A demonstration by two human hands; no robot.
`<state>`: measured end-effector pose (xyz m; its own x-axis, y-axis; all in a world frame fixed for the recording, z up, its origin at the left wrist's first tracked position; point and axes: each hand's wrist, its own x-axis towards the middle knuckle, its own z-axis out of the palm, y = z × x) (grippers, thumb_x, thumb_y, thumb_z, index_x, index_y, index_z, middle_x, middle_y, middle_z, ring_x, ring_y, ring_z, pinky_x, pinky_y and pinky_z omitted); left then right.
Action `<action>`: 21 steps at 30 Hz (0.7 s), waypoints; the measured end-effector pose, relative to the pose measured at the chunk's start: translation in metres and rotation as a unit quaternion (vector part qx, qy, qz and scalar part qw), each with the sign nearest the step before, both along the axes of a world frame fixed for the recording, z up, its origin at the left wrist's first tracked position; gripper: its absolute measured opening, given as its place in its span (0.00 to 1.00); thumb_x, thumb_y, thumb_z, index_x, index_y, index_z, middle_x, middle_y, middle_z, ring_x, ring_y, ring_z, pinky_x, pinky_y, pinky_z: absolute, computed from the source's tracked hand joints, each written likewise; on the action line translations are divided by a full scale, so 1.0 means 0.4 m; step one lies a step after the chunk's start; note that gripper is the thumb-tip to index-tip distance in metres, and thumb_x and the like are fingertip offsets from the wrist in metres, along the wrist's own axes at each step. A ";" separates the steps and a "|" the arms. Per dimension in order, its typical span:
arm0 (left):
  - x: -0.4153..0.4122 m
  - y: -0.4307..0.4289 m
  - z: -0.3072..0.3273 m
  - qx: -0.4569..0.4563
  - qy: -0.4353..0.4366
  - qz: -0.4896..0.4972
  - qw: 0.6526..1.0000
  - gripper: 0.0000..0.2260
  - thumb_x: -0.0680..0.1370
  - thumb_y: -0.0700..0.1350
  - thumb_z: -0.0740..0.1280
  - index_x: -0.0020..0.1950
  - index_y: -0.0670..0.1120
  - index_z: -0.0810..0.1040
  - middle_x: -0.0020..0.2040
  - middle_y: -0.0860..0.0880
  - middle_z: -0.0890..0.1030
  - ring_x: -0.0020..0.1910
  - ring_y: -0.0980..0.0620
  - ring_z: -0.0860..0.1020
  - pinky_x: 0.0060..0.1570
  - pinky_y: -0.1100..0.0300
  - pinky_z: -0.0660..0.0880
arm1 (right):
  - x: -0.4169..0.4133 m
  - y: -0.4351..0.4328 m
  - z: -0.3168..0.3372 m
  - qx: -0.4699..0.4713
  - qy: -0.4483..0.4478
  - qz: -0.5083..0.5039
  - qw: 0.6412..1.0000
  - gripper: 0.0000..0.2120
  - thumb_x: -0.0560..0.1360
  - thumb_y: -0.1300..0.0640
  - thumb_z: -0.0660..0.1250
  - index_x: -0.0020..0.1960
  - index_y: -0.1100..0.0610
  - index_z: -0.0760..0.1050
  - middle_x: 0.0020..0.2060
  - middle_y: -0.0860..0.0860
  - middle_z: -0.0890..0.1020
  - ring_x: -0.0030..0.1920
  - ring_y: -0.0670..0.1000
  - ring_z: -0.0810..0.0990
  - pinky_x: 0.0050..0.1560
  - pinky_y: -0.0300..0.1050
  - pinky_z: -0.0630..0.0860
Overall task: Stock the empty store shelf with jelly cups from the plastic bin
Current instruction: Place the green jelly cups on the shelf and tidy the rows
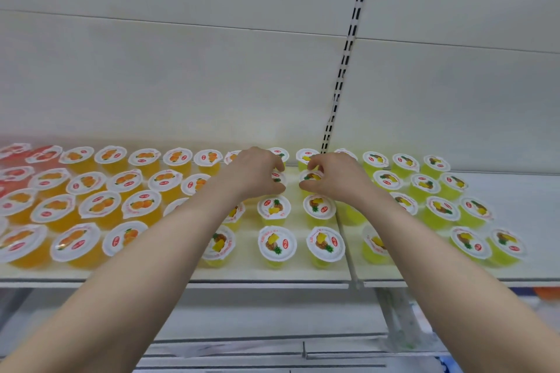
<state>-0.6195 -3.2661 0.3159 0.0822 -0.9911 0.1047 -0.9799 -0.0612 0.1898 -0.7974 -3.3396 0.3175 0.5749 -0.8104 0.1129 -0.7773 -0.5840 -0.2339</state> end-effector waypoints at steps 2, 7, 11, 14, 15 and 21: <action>-0.012 -0.002 0.001 -0.022 0.005 0.000 1.000 0.19 0.72 0.55 0.70 0.62 0.53 0.79 0.56 0.50 0.81 0.57 0.48 0.75 0.47 0.59 0.67 | -0.007 -0.002 0.000 0.008 -0.011 -0.006 1.000 0.21 0.69 0.42 0.70 0.59 0.50 0.78 0.45 0.47 0.79 0.53 0.52 0.77 0.48 0.46 0.74; -0.032 -0.005 -0.004 -0.033 0.013 0.002 0.999 0.19 0.73 0.55 0.70 0.62 0.51 0.79 0.56 0.49 0.82 0.56 0.48 0.76 0.46 0.59 0.67 | -0.018 0.002 -0.001 0.015 -0.020 -0.002 1.000 0.22 0.70 0.42 0.70 0.61 0.50 0.77 0.52 0.50 0.80 0.57 0.53 0.76 0.53 0.49 0.75; -0.018 0.022 0.001 -0.046 0.014 0.003 0.999 0.20 0.73 0.57 0.70 0.63 0.52 0.78 0.58 0.49 0.80 0.58 0.47 0.76 0.48 0.57 0.68 | -0.047 0.014 0.005 0.004 -0.080 0.003 0.997 0.18 0.72 0.43 0.70 0.58 0.50 0.78 0.50 0.48 0.80 0.53 0.51 0.77 0.47 0.45 0.72; -0.002 0.058 0.008 -0.052 0.032 -0.001 0.998 0.15 0.73 0.57 0.70 0.57 0.54 0.81 0.52 0.51 0.80 0.50 0.52 0.77 0.44 0.59 0.68 | -0.070 0.036 0.010 0.010 -0.103 0.011 0.995 0.11 0.71 0.44 0.70 0.47 0.50 0.77 0.40 0.46 0.79 0.44 0.49 0.77 0.39 0.44 0.70; 0.000 0.071 0.009 -0.042 0.041 -0.002 0.998 0.15 0.72 0.58 0.71 0.55 0.55 0.82 0.50 0.53 0.80 0.47 0.54 0.77 0.43 0.59 0.69 | -0.075 0.047 0.010 0.025 -0.098 0.012 0.995 0.11 0.70 0.43 0.71 0.45 0.49 0.76 0.38 0.44 0.78 0.42 0.48 0.77 0.38 0.44 0.71; -0.034 0.115 0.000 0.037 0.047 -0.015 0.998 0.21 0.68 0.65 0.70 0.56 0.55 0.80 0.51 0.54 0.80 0.48 0.54 0.78 0.48 0.56 0.76 | -0.073 0.112 0.004 0.066 -0.024 0.013 0.997 0.22 0.64 0.37 0.73 0.50 0.47 0.73 0.38 0.41 0.74 0.41 0.46 0.75 0.37 0.45 0.69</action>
<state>-0.6332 -3.2202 0.3159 0.0578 -0.9980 0.0250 -0.9595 -0.0487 0.2775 -0.8267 -3.2947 0.3193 0.5918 -0.8054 0.0342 -0.7487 -0.5648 -0.3470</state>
